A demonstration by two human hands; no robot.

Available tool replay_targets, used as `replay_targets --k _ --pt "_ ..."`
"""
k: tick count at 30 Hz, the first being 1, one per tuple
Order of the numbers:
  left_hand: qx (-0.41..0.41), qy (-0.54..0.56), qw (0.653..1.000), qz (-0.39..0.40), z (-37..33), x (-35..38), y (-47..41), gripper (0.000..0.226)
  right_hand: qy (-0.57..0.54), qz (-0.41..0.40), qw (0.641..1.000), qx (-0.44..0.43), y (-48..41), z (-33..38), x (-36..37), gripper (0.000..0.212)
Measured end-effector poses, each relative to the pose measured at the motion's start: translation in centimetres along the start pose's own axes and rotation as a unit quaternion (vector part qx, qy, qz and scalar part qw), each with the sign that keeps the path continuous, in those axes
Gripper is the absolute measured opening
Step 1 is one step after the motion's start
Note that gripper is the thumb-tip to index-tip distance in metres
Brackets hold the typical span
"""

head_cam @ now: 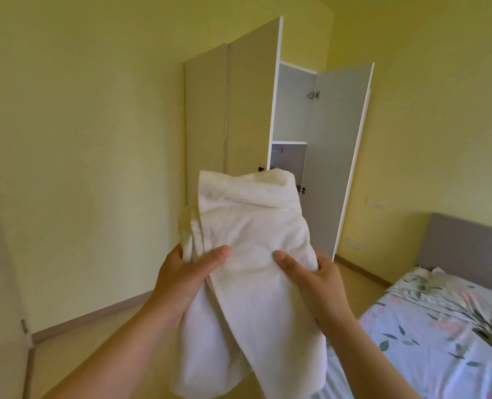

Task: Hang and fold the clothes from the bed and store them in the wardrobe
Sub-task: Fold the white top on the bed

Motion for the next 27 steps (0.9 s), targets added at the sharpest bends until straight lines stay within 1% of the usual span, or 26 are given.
replay_targets --k 5,9,13,16,21,27 --pt "0.009 -0.02 1.0 0.02 0.8 0.3 -7.1 0.057 -0.007 -0.017 1.0 0.012 -6.3 -2.7 1.6 0.036" --pt "0.017 -0.012 0.999 0.036 1.7 0.1 -13.2 0.054 0.0 -0.041 0.999 0.006 -11.2 -4.3 3.3 0.033" --pt "0.013 -0.005 0.998 0.066 3.7 -0.6 -19.5 0.055 0.016 -0.061 0.998 0.009 -15.7 -6.2 5.5 0.041" --pt "0.012 0.008 0.994 0.106 5.1 -0.9 -24.8 0.054 0.025 -0.104 0.994 0.008 -18.7 -8.0 7.3 0.044" --pt "0.008 0.009 0.984 0.176 6.3 -0.4 -33.0 0.051 0.041 -0.178 0.983 0.004 -22.6 -9.5 9.6 0.031" --pt "0.005 0.021 0.966 0.256 8.1 4.0 -38.9 0.054 0.087 -0.27 0.959 -0.014 -25.3 -9.4 8.4 0.028"
Point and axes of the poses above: each hand's wrist, its own y-axis away from the middle knuckle, its own x-axis out of the palm, z = x × y, the point moved 5 cm from there along -y, towards the middle knuckle, and after that the axes turned 3 degrees about -y, right-handed, at the moved point
